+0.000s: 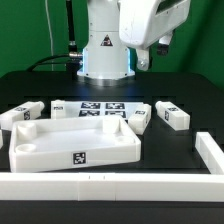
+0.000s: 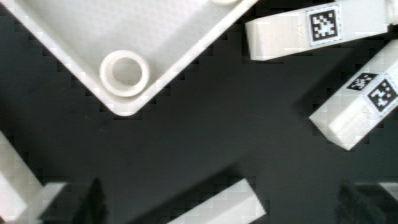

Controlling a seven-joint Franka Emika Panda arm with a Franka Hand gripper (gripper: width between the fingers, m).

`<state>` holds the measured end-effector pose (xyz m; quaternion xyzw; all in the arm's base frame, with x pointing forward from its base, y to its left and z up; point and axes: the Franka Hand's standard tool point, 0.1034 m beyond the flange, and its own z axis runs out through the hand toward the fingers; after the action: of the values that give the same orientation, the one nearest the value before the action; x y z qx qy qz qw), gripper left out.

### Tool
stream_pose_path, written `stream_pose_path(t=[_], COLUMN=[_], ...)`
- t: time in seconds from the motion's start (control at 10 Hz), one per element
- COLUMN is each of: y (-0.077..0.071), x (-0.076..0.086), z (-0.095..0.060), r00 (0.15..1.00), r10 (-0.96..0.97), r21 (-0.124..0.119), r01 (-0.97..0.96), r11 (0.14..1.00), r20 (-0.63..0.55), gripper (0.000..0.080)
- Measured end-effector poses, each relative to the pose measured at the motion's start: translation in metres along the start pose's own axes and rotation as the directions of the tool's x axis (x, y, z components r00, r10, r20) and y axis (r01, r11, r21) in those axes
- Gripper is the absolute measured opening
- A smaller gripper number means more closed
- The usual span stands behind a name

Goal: Assemble desk

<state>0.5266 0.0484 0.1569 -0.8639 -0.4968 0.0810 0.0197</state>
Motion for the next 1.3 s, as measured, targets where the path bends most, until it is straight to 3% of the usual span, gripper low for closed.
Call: stream_pose_path(t=[0.6,0.7,0.8,1.0,1.1,1.3], y=[0.0,0.0,0.002,0.012,0.013,0.013], x=[-0.002,-0.015,-0.031,-0.053,-0.056,-0.055], z=[0.003,0.015,0.028,0.047,0.052,0.052], r00=[1.0,0.99,0.966,0.932,0.934,0.934], r10=[-0.022,-0.139,-0.256,-0.357,-0.351,-0.351], r21=[-0.002,-0.025,-0.032,-0.014,0.001,0.001], r01=[0.022,0.138,0.254,0.357,0.352,0.352], r11=[1.0,0.99,0.967,0.934,0.936,0.936], r20=[-0.005,-0.031,-0.047,-0.067,-0.069,-0.069], gripper=[0.0649,0.0649,0.0649,0.0649,0.0649,0.0649])
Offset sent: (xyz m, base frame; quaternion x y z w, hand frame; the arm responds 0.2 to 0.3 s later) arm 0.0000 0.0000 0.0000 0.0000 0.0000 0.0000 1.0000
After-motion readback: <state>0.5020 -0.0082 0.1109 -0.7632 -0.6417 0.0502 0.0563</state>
